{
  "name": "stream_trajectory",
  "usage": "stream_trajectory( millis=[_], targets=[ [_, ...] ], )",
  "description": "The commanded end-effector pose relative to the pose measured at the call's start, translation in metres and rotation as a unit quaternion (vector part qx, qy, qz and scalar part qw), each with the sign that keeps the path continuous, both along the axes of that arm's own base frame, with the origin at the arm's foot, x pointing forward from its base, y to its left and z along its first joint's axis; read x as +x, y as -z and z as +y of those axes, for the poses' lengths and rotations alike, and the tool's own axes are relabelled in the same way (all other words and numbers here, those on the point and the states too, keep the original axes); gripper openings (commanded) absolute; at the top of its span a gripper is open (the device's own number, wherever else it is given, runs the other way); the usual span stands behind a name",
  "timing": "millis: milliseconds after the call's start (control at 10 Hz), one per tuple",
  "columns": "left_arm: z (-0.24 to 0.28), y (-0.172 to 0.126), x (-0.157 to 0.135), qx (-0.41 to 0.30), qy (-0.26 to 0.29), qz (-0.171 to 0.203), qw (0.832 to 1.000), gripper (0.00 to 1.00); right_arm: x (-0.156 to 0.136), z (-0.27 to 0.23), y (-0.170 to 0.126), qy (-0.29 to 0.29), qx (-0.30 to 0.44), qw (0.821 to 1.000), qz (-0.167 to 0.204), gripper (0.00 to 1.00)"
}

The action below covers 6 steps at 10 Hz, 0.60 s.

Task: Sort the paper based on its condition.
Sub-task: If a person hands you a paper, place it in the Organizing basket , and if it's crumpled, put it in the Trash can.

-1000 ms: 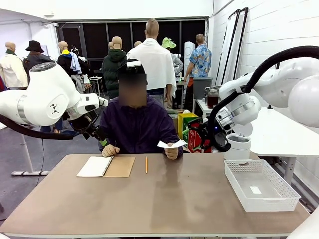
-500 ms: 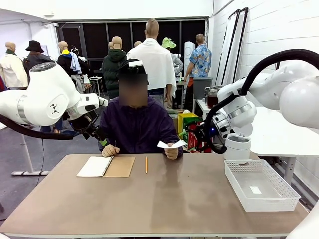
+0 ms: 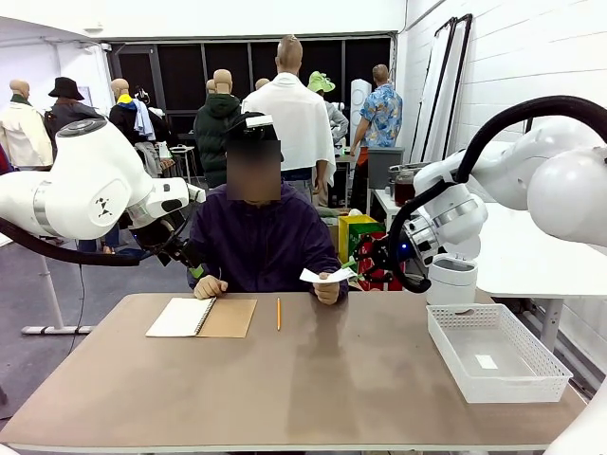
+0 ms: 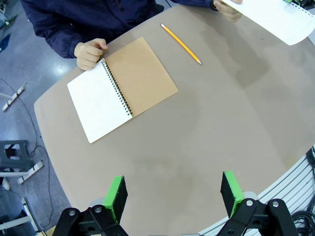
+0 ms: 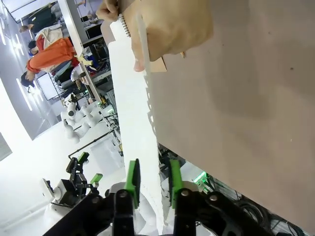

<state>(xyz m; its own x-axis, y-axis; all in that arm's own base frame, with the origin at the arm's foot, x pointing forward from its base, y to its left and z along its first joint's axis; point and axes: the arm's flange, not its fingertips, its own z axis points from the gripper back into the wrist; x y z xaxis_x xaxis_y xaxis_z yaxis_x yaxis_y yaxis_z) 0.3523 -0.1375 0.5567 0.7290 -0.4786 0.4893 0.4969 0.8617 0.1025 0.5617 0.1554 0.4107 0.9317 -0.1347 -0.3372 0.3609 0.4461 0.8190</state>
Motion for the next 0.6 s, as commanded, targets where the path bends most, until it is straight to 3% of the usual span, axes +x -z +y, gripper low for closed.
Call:
stream_trajectory(
  millis=[0, 500],
  targets=[
    [0.0003, -0.0009, -0.0003, -0.006, 0.001, 0.0, 1.0, 1.0, 0.0085, 0.0046, -0.0006, 0.016, 0.01, 1.0, 0.012, 0.0],
    [0.0003, -0.0009, -0.0003, -0.006, 0.001, 0.0, 1.0, 1.0, 0.0087, 0.0045, -0.0024, 0.011, 0.024, 1.0, 0.017, 0.0]
  ],
)
